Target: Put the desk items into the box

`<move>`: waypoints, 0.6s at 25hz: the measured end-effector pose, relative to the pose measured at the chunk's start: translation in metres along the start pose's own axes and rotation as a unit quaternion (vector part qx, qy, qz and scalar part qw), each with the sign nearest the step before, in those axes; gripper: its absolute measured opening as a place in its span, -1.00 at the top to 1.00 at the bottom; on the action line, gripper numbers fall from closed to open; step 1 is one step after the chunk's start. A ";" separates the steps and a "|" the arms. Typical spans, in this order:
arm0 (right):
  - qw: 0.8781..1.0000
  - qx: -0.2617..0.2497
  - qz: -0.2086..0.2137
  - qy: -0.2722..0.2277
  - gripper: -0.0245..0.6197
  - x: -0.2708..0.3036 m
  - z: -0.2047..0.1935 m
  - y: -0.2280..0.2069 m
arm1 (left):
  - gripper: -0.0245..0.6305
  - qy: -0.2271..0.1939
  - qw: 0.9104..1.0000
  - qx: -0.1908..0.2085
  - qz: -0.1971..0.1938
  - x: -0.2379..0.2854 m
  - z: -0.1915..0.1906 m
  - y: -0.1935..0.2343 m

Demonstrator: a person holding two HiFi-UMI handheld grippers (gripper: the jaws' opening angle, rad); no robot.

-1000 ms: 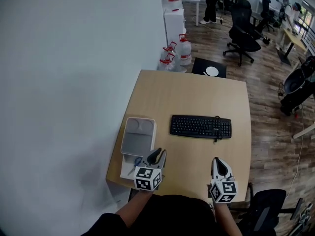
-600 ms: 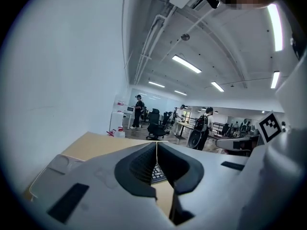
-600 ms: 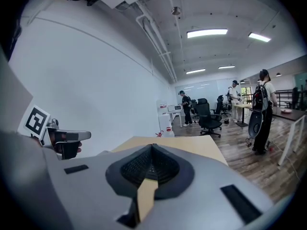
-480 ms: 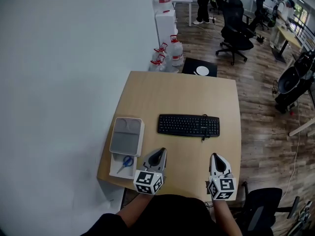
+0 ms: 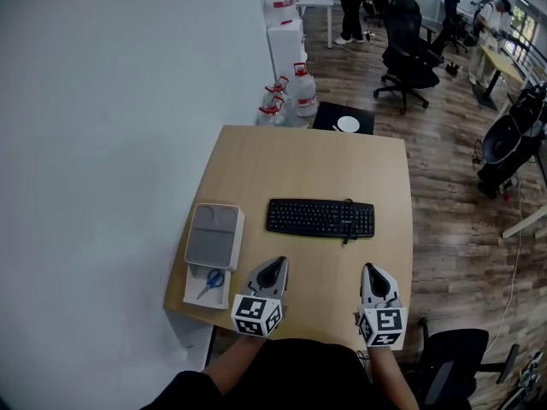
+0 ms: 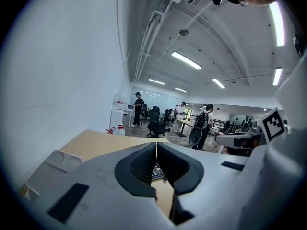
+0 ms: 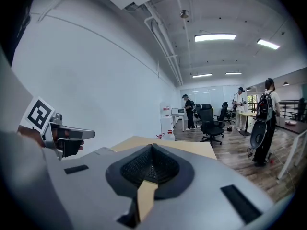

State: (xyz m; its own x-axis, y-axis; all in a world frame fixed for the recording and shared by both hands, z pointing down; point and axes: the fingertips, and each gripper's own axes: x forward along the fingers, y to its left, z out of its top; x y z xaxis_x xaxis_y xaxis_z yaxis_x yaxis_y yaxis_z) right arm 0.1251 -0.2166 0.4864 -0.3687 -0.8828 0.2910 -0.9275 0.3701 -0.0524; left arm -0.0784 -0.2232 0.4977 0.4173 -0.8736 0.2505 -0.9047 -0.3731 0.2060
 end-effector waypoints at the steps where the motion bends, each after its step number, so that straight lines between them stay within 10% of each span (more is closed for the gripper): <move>1: 1.000 0.001 -0.001 -0.001 0.74 -0.001 0.001 -0.002 | 0.87 0.000 1.000 0.001 0.000 0.000 0.001 -0.001; 15: 1.000 -0.004 0.001 -0.011 0.74 -0.012 0.007 -0.014 | 0.87 -0.004 1.000 0.013 -0.012 0.013 -0.002 -0.022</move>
State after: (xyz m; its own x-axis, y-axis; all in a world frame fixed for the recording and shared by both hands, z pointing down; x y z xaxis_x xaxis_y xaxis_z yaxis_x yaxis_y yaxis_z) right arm 0.1425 -0.2130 0.4770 -0.3723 -0.8878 0.2706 -0.9261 0.3745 -0.0456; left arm -0.0532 -0.2262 0.4982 0.4385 -0.8666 0.2380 -0.8962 -0.4019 0.1879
